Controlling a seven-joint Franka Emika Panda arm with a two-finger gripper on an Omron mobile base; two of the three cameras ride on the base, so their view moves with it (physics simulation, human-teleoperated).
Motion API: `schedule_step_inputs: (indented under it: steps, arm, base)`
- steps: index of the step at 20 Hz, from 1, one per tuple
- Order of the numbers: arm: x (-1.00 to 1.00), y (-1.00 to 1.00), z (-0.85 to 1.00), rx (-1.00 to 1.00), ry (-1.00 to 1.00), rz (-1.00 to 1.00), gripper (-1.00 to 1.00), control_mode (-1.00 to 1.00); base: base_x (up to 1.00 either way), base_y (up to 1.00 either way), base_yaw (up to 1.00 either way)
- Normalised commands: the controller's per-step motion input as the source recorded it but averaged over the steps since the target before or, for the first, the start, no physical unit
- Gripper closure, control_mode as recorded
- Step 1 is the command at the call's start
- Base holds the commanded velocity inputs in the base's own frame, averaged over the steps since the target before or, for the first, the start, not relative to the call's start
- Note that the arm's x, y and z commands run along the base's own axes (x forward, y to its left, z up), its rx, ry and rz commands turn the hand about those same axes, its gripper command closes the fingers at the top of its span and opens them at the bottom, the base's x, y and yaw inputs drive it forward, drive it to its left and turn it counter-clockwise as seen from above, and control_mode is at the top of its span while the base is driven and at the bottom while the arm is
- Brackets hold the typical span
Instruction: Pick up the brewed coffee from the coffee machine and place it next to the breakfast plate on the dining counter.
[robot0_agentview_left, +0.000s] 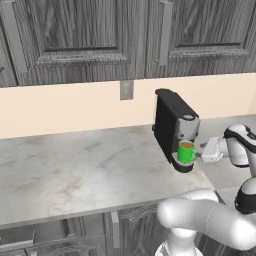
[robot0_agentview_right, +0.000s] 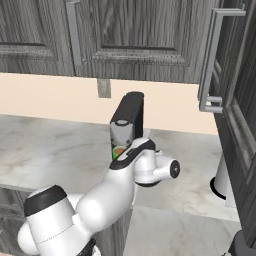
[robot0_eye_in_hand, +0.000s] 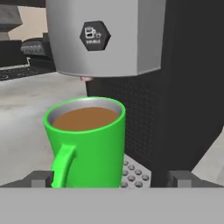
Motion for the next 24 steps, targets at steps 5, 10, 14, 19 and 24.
schedule_step_inputs:
  steps: [5,10,14,19,24]
  arm:
    - [0.02,0.32,-0.17,0.0,0.0,0.02,-1.0,-1.0]
    - [-0.06,0.25,-0.01,0.0,-0.04,0.0,-1.0,-1.0]
    - [-0.09,0.16,0.02,0.0,-0.09,0.0,-1.0,-1.0]
    - [-0.11,0.05,0.12,0.0,-0.09,0.0,-1.0,-1.0]
    - [0.0,0.1,0.01,0.0,0.0,-0.01,-1.0,-1.0]
  base:
    - [0.0,0.0,0.0]
    - [0.0,0.0,0.0]
    - [0.0,0.0,0.0]
    - [0.0,0.0,0.0]
    - [0.0,0.0,0.0]
